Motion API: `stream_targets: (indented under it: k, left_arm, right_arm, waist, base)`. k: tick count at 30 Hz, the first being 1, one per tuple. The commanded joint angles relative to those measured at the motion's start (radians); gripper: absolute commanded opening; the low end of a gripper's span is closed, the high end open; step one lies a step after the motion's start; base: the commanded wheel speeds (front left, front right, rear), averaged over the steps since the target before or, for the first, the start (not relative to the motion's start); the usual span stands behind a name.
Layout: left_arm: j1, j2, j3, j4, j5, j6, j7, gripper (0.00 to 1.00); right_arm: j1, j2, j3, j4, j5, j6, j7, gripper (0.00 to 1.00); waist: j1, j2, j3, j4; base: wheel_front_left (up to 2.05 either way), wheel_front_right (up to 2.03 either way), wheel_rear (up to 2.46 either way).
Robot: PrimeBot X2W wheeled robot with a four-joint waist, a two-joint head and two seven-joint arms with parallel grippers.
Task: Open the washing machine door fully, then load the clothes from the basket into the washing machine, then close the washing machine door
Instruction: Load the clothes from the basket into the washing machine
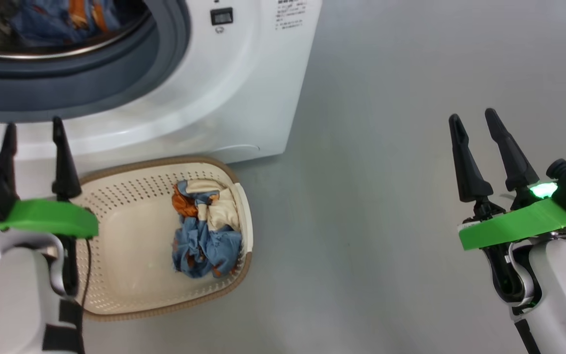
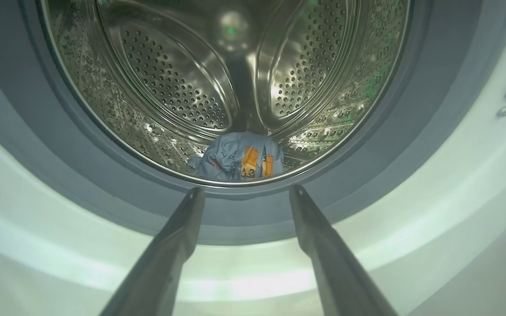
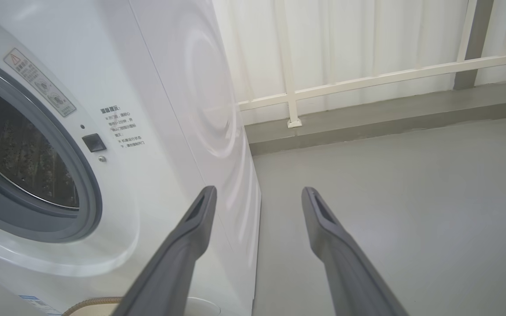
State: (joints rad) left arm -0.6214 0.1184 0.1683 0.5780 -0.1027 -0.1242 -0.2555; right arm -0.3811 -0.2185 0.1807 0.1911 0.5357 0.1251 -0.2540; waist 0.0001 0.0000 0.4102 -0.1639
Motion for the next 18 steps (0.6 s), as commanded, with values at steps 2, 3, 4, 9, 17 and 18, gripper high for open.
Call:
stream_targets:
  k: [2, 3, 4, 9, 17, 18]
  left_arm:
    - [0.044, 0.016, 0.02, -0.043, 0.014, -0.003, -0.006, 1.0]
    - [0.061, 0.012, 0.02, -0.051, 0.016, -0.003, -0.006, 1.0]
    - [0.094, 0.002, 0.019, -0.067, 0.018, -0.004, -0.006, 1.0]
    - [0.181, -0.017, 0.02, -0.109, 0.025, -0.004, -0.006, 1.0]
    - [0.318, -0.038, 0.019, -0.168, 0.017, -0.005, -0.006, 1.0]
    - [0.334, -0.041, 0.021, -0.174, 0.014, -0.006, -0.006, 1.0]
  right_arm:
    - [0.029, -0.016, 0.006, -0.014, -0.008, 0.006, -0.008, 1.0]
    - [0.035, -0.019, 0.005, -0.012, -0.007, 0.006, -0.008, 1.0]
    - [0.048, -0.024, 0.004, -0.008, -0.006, 0.006, -0.008, 1.0]
    - [0.083, -0.036, 0.003, 0.0, -0.003, 0.006, -0.008, 1.0]
    - [0.143, -0.054, -0.012, 0.001, 0.0, 0.006, -0.008, 1.0]
    - [0.153, -0.056, -0.015, 0.001, 0.0, 0.006, -0.008, 1.0]
  waist:
    - [-0.0001, 0.0, -0.052, 0.03]
    - [-0.0001, 0.0, -0.064, 0.034]
    - [-0.0001, 0.0, -0.087, 0.041]
    - [-0.0001, 0.0, -0.141, 0.058]
    - [-0.0001, 0.0, -0.217, 0.077]
    - [-0.0001, 0.0, -0.227, 0.08]
  base:
    - [0.0, 0.0, 0.0]
    - [0.0, 0.0, 0.0]
    - [0.0, 0.0, 0.0]
    - [0.0, 0.0, 0.0]
    - [0.0, 0.0, 0.0]
    - [0.0, 0.0, 0.0]
